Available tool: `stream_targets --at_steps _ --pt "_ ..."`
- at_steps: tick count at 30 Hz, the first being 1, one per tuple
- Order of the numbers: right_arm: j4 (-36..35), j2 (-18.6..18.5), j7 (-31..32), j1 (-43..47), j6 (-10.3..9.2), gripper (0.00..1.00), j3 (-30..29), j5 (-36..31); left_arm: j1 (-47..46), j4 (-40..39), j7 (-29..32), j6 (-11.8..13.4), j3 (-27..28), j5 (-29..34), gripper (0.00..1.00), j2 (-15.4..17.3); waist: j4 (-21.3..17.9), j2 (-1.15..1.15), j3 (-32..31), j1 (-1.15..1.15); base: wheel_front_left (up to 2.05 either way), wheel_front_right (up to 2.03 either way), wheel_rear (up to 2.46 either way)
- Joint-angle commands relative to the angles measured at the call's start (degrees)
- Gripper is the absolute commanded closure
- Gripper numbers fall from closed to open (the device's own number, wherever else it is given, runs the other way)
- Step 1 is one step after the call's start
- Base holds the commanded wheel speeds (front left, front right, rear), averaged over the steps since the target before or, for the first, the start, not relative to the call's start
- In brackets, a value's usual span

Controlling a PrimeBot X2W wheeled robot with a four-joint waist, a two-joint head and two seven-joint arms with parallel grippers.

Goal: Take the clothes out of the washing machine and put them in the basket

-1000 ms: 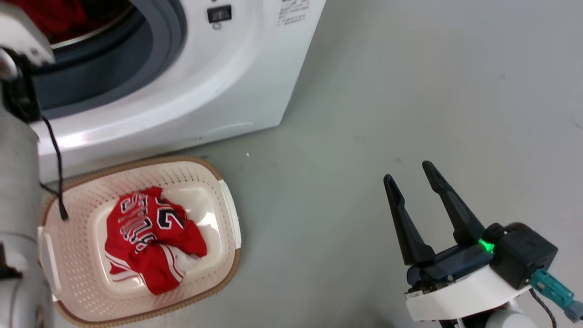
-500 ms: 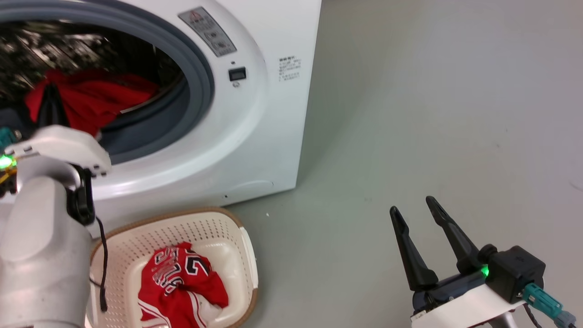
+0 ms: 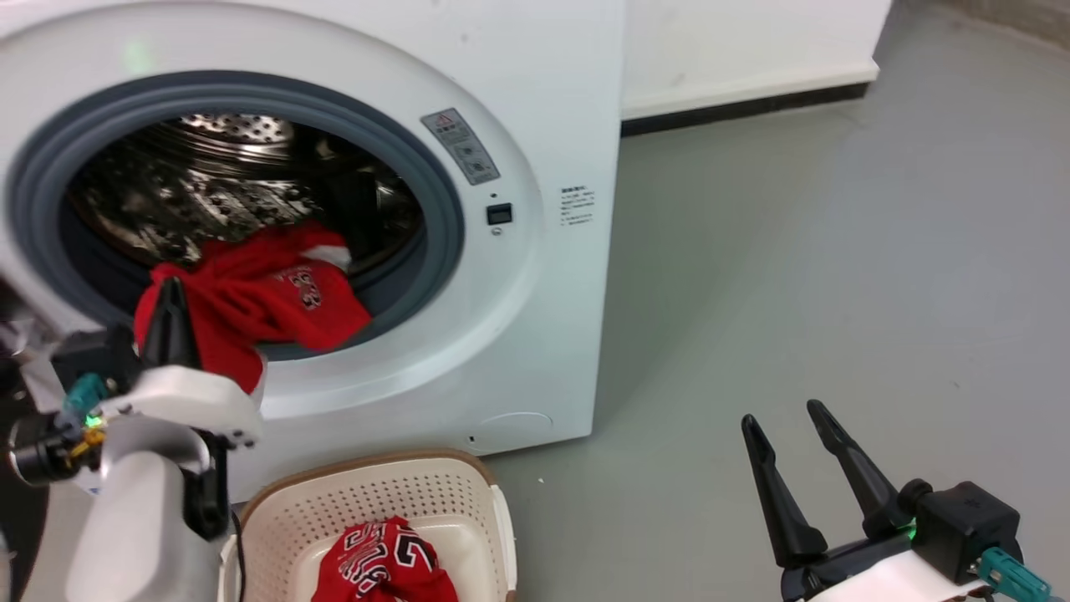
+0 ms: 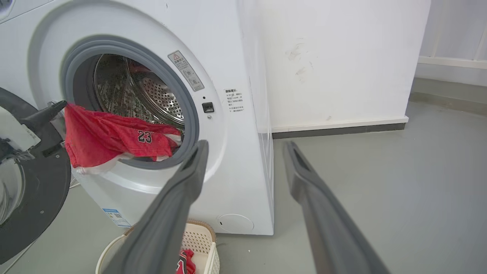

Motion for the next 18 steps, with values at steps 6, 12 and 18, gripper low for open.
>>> stream_targets --at_steps 6,12,18 --pt "-1.42 0.11 0.99 2.34 -0.04 0.00 -1.23 -0.46 9.15 -9.76 2.81 0.58 -2.28 0.23 1.00 -2.60 4.03 0.00 -2.87 0.02 0.00 0.00 0.00" --pt "-2.87 0.11 2.01 3.39 -0.04 0.00 -1.74 -0.82 19.62 -22.86 8.82 1.98 -3.50 -0.45 1.00 -4.02 6.00 0.00 -2.99 0.02 0.00 0.00 0.00" --pt "-3.70 0.11 2.43 2.89 -0.04 0.00 -2.05 -0.94 28.71 -33.39 12.74 3.99 -4.81 -0.20 1.00 -5.68 7.17 0.00 -1.71 0.02 0.00 0.00 0.00"
